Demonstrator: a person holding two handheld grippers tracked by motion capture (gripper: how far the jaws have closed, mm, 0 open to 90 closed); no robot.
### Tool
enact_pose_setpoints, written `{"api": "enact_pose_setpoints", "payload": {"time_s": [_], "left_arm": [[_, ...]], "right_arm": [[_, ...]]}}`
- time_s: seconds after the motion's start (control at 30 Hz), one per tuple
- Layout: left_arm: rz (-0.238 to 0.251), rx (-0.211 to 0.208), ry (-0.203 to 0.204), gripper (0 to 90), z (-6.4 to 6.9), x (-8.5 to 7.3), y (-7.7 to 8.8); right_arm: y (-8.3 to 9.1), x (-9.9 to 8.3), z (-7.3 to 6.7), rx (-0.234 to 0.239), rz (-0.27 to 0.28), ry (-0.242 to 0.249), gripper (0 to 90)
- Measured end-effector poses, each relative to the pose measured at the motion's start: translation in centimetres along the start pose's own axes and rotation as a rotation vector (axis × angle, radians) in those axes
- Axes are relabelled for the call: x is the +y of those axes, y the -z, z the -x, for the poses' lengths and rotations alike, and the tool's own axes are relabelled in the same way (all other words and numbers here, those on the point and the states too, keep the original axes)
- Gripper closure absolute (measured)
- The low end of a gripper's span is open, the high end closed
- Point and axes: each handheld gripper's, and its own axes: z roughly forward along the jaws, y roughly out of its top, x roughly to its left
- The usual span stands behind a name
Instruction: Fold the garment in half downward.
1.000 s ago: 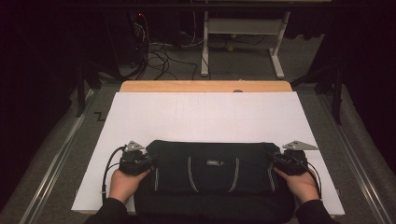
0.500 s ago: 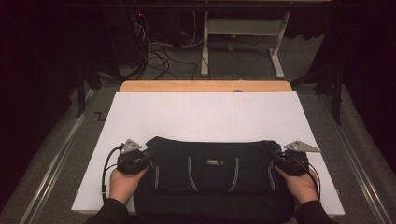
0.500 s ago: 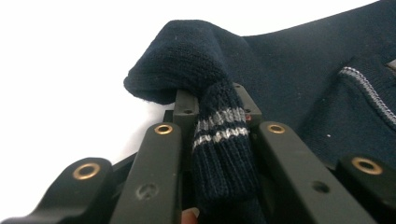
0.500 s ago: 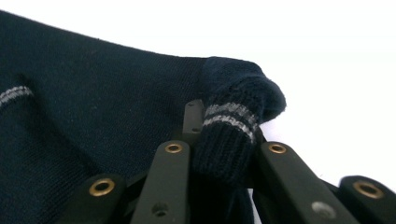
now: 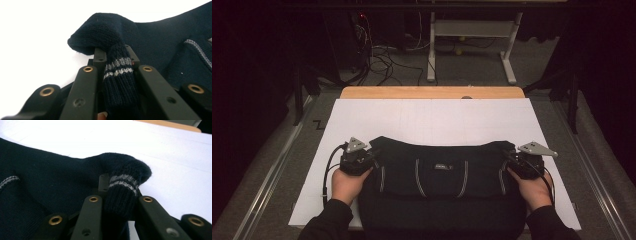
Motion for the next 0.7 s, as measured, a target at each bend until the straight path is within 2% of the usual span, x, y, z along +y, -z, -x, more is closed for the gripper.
{"api": "enact_pose_setpoints", "payload": {"time_s": [0.23, 0.4, 0.5, 0.7], "left_arm": [[-0.002, 0.041, -0.023, 73.7, -0.6, 2.0, -1.0], [-0.008, 0.066, -0.010, 73.7, -1.4, 3.2, -2.0], [-0.013, 0.078, 0.012, 73.6, -1.9, 3.6, -2.6], [-0.025, 0.091, 0.040, 73.5, -2.4, 3.7, -3.1]], "right_arm": [[-1.0, 1.4, 0.5, -0.032, 0.006, 0.007, 80.9], [-2.0, 2.4, 0.6, -0.056, 0.009, 0.028, 80.9], [-2.7, 3.0, 0.7, -0.070, 0.008, 0.044, 80.9], [-4.2, 4.8, 1.0, -0.092, 0.013, 0.077, 80.7]]}}
